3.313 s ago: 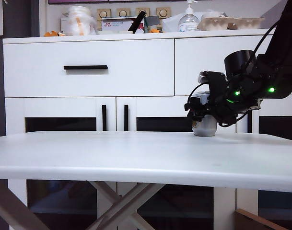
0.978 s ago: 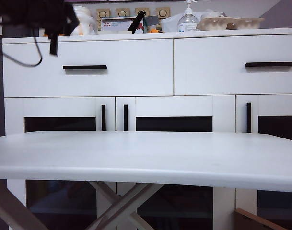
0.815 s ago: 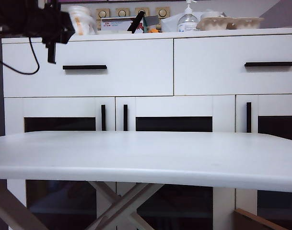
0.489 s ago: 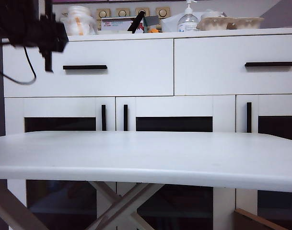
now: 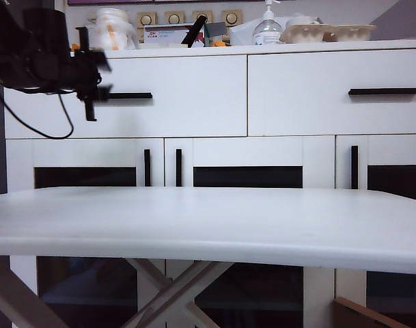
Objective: Pick up a can of beer from the white table, open the left drawer, place the beer inside the drawer, and finally close the drawer.
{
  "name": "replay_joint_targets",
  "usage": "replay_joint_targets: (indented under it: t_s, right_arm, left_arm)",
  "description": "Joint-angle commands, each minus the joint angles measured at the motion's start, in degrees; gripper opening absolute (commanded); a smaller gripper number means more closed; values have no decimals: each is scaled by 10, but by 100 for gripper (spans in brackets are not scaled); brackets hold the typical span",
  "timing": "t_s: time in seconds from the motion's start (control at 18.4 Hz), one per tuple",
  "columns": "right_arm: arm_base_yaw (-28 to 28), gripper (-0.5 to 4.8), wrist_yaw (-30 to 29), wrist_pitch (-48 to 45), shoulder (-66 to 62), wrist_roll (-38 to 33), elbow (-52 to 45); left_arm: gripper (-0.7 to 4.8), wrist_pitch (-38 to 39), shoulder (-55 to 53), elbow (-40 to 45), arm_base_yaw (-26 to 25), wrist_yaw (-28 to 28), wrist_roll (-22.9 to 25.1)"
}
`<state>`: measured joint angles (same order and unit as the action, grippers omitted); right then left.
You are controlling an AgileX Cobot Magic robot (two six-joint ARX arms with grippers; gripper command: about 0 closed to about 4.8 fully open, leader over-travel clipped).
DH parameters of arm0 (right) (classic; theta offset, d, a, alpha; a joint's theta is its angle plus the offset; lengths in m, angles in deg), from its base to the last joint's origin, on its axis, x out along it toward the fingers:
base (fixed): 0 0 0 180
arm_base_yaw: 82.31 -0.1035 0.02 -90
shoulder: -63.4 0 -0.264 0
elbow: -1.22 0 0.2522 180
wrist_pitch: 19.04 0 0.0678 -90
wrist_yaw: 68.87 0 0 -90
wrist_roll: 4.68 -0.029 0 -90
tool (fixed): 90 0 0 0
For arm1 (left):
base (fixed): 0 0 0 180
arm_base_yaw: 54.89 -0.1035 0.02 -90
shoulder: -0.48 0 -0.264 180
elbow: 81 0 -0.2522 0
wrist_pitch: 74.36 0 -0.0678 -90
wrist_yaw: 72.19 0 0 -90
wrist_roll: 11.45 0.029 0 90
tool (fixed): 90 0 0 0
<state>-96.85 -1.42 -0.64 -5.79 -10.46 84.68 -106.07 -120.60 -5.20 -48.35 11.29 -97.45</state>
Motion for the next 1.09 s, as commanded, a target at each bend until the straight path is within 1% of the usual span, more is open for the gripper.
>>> replay_joint_targets:
  t_s: [0.05,0.16,0.54,0.71,0.87,0.92,1.09]
  right_arm:
    - [0,157,-1,-32,6,-2,6]
    - [0,157,-1,-31,6,-2,6]
    - [0,157,-1,-32,6,-2,6]
    - [0,157,-1,-32,6,-2,6]
    - [0,157,-1,-32,6,-2,6]
    - [0,157,-1,-32,6,-2,6]
    - [0,157,-1,-32,6,-2,6]
  left_arm:
    - [371,38,-22,-47,0,-19,0]
    - [371,73,-34,-75,0,-16,0]
    - [362,89,-57,-101,0,-1,0]
    - [362,90,-86,-144,0,-4,-21]
    - [362,115,-98,-175,0,-10,-20]
    - [362,123,-101,-184,0,-10,-12]
    - [362,129,-103,-189,0,-10,-10]
